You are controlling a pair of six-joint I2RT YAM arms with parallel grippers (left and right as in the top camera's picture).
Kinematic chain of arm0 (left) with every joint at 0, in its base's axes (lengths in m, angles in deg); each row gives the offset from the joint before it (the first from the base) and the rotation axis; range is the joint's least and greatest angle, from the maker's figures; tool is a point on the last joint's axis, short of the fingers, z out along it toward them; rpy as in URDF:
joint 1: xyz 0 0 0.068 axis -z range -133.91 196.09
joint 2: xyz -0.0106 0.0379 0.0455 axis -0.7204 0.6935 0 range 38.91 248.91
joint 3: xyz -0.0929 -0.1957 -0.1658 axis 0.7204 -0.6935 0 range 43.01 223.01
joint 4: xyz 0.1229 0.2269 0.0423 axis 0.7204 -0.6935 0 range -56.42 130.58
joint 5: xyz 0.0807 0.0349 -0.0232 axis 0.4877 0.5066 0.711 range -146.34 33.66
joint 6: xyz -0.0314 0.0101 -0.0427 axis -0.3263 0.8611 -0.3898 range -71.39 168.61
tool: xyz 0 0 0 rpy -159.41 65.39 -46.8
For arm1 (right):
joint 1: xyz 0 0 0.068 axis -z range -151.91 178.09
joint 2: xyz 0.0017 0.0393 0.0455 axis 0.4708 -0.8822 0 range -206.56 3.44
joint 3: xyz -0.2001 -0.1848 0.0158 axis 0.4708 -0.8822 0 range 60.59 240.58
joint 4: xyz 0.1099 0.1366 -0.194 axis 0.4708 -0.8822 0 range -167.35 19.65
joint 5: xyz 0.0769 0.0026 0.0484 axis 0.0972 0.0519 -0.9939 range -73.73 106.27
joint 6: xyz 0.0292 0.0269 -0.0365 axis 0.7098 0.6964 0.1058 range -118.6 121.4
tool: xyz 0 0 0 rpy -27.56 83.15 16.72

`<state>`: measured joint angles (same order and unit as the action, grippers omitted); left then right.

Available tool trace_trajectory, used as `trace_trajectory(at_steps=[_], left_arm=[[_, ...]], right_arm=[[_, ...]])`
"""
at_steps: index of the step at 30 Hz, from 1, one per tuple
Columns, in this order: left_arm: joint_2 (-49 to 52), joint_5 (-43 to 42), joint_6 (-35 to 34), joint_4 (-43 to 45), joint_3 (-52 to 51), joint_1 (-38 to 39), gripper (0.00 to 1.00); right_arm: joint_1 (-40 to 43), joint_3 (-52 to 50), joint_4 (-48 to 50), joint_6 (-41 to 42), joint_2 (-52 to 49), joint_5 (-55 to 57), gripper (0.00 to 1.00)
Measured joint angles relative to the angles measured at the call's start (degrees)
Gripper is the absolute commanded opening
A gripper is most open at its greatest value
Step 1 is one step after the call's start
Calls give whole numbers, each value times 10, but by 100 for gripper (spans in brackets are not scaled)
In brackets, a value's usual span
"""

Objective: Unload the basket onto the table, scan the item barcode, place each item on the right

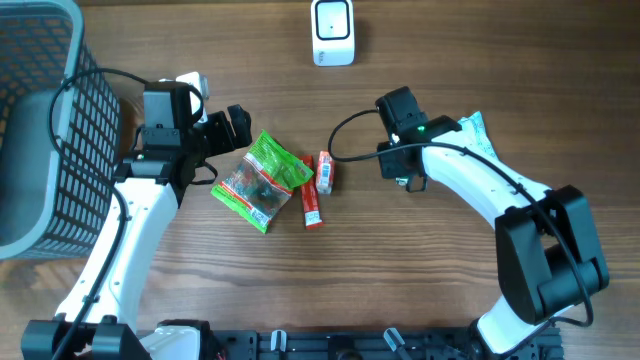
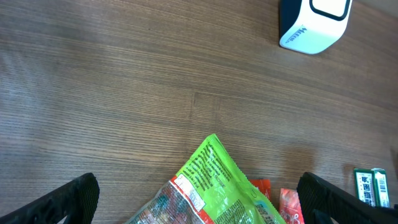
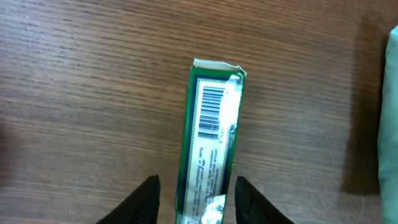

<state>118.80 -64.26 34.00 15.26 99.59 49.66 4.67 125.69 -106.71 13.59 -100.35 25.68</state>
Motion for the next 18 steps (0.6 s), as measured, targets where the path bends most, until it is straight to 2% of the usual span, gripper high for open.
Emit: trace_trajectory(at_steps=[7, 13, 18], left_arm=[[0, 0, 0, 0, 0, 0, 100], [0, 0, 0, 0, 0, 0, 100], [0, 0, 0, 0, 0, 0, 100]], right_arm=[[0, -10, 2, 6, 0, 0, 34], [0, -12, 7, 10, 0, 0, 29], [0, -12, 7, 18, 0, 0, 34]])
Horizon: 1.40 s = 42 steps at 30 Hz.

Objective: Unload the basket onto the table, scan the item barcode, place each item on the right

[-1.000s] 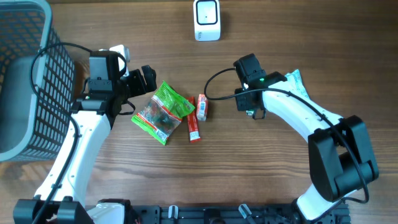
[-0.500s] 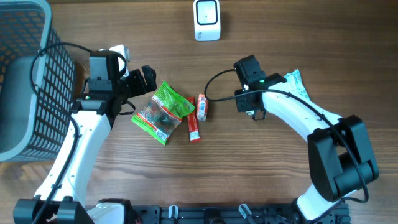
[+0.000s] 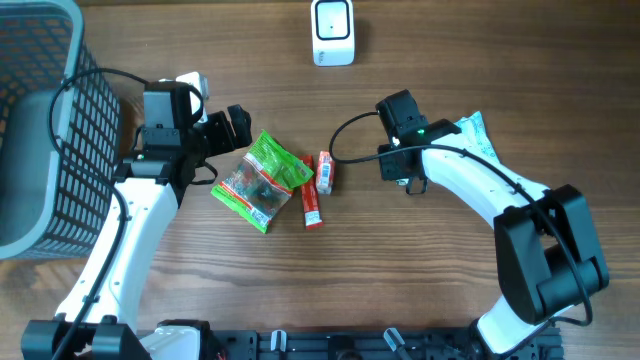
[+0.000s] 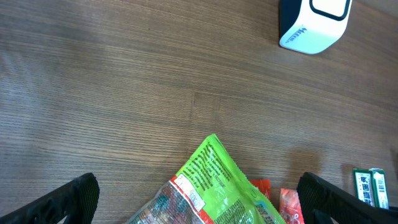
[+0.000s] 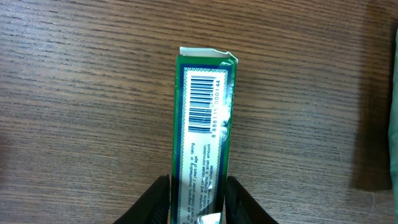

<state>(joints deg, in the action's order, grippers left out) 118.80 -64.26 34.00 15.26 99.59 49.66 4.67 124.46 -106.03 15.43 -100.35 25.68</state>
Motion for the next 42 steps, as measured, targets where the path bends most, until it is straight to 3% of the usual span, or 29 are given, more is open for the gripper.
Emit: trace_trajectory(at_steps=[8, 15, 29, 37, 42], left_arm=[[0, 0, 0, 0, 0, 0, 100], [0, 0, 0, 0, 0, 0, 100], [0, 0, 0, 0, 0, 0, 100], [0, 0, 0, 0, 0, 0, 100], [0, 0, 0, 0, 0, 0, 100]], right_arm=[[0, 0, 0, 2, 0, 0, 35], [0, 0, 2, 7, 0, -2, 45], [0, 0, 11, 7, 0, -2, 42], [0, -10, 19, 8, 0, -2, 29], [0, -10, 19, 9, 0, -2, 27]])
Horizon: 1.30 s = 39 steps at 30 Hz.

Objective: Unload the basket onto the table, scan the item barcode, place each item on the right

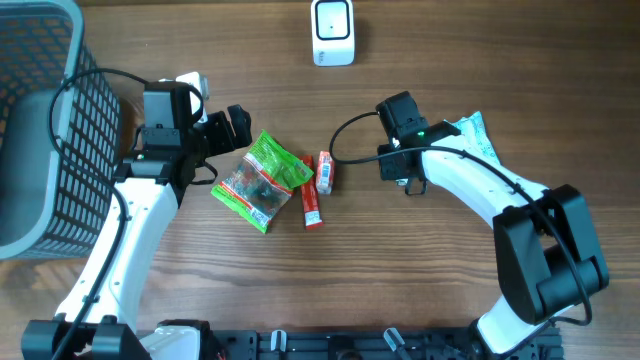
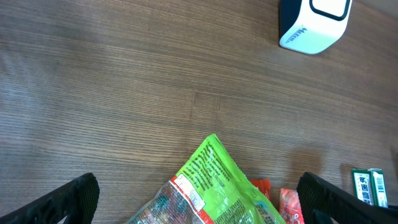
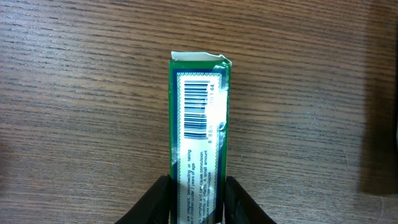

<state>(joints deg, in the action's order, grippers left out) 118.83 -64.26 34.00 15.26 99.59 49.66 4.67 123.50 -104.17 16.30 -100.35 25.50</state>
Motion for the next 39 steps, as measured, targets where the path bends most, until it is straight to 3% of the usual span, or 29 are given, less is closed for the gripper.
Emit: trace_trajectory(at_steps=[5, 23, 33, 39], left_arm=[[0, 0, 0, 0, 0, 0, 100], [0, 0, 0, 0, 0, 0, 100], [0, 0, 0, 0, 0, 0, 100], [0, 0, 0, 0, 0, 0, 100]], right_arm=[[0, 0, 0, 0, 0, 0, 21], [-3, 9, -63, -13, 14, 164, 21], [-117, 5, -59, 76, 10, 327, 21], [-142, 5, -45, 96, -54, 376, 21]])
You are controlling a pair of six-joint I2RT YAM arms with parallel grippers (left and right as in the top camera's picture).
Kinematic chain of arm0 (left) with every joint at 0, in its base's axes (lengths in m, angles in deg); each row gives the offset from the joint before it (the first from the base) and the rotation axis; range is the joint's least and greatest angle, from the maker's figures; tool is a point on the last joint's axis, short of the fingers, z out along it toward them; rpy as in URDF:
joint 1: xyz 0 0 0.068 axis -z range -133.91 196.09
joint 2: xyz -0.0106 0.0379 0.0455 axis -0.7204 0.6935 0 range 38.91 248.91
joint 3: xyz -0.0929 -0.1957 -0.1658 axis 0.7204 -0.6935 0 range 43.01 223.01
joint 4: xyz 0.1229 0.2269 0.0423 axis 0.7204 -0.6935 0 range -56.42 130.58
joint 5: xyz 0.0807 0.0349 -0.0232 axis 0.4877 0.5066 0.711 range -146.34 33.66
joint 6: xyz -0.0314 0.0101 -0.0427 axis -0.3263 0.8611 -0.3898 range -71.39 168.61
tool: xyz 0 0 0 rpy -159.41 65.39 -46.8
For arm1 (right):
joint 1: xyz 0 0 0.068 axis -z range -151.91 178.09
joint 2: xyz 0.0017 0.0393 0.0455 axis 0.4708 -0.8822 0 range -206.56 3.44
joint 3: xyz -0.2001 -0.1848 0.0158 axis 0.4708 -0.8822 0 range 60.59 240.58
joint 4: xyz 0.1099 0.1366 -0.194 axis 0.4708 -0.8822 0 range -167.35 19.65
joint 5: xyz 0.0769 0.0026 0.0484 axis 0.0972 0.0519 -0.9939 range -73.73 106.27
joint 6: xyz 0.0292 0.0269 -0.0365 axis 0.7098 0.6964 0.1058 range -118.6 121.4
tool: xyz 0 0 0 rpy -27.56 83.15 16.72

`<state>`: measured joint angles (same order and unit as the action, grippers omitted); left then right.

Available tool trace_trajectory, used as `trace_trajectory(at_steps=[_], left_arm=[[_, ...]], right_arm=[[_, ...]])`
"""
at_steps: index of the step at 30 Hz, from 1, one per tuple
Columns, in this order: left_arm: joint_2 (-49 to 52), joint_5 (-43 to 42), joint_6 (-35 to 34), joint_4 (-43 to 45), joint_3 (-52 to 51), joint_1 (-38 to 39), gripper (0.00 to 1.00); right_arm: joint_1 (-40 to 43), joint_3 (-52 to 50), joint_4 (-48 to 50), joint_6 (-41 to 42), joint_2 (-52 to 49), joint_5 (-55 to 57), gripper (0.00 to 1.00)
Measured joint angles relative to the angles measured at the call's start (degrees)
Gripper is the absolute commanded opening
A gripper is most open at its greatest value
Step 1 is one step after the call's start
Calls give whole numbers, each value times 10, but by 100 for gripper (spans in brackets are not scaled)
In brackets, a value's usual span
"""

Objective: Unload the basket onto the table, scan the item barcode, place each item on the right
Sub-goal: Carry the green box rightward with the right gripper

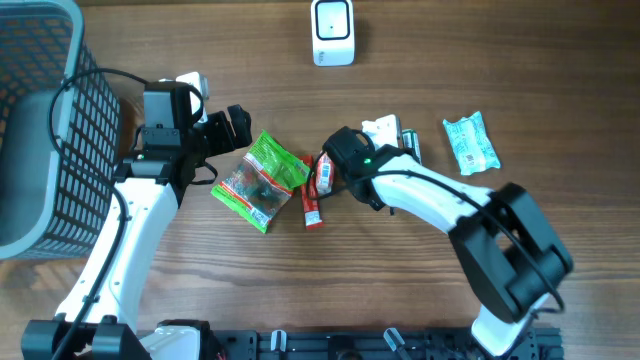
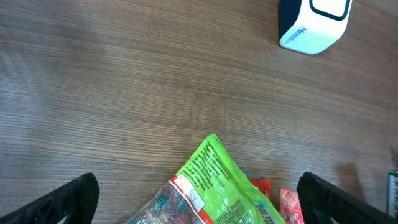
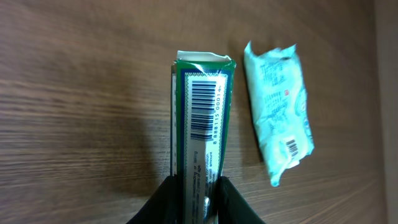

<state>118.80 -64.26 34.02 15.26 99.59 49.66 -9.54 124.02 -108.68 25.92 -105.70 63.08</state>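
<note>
A slim green box (image 3: 200,118) with its barcode facing the camera is held above the table, my right gripper (image 3: 198,190) shut on its lower end. From overhead the box (image 1: 403,138) sits mid-table, with the right wrist beside the red packets. The white scanner (image 1: 332,32) stands at the far edge, also visible at the top right of the left wrist view (image 2: 314,23). My left gripper (image 2: 196,186) stays open above a green snack bag (image 2: 217,186), touching nothing.
A pale teal packet (image 3: 280,118) lies on the table right of the held box, also visible from overhead (image 1: 470,142). Two red packets (image 1: 318,188) lie beside the green bag (image 1: 262,180). A grey wire basket (image 1: 40,120) fills the left side.
My right gripper was at the box lying on the table; now it holds the box off the table, and the arm's wrist stands further left. The left arm is unchanged.
My right gripper was open either side of the green box on the table. Its fingers then stood closer against the box's sides and stayed so. Now the box is held clear of the table with the teal packet beneath and beside it. The left arm never moved.
</note>
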Motion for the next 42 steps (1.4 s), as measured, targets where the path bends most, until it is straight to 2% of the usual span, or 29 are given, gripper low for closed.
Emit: trace_trajectory(at_steps=[4, 12, 16, 22, 23, 25, 26, 30, 35, 38, 42], left_arm=[[0, 0, 0, 0, 0, 0, 100], [0, 0, 0, 0, 0, 0, 100], [0, 0, 0, 0, 0, 0, 100], [0, 0, 0, 0, 0, 0, 100], [0, 0, 0, 0, 0, 0, 100], [0, 0, 0, 0, 0, 0, 100], [0, 0, 0, 0, 0, 0, 100], [0, 0, 0, 0, 0, 0, 100], [0, 0, 0, 0, 0, 0, 100], [0, 0, 0, 0, 0, 0, 100], [0, 0, 0, 0, 0, 0, 100]], right_arm=[[0, -1, 5, 1, -32, -5, 23], [1, -1, 19, -12, -32, -42, 38], [1, 2, 19, -20, -27, -64, 38], [0, 18, 16, -32, 13, -191, 38], [1, 18, 12, -34, 21, -198, 40], [15, 19, 2, -39, 58, -227, 52], [29, 19, -1, -49, 76, -250, 54], [143, 22, -7, -118, 149, -404, 53], [279, 22, -25, -157, 154, -546, 49], [309, 6, -23, -174, 148, -589, 48], [309, -5, -23, -187, 108, -620, 40]])
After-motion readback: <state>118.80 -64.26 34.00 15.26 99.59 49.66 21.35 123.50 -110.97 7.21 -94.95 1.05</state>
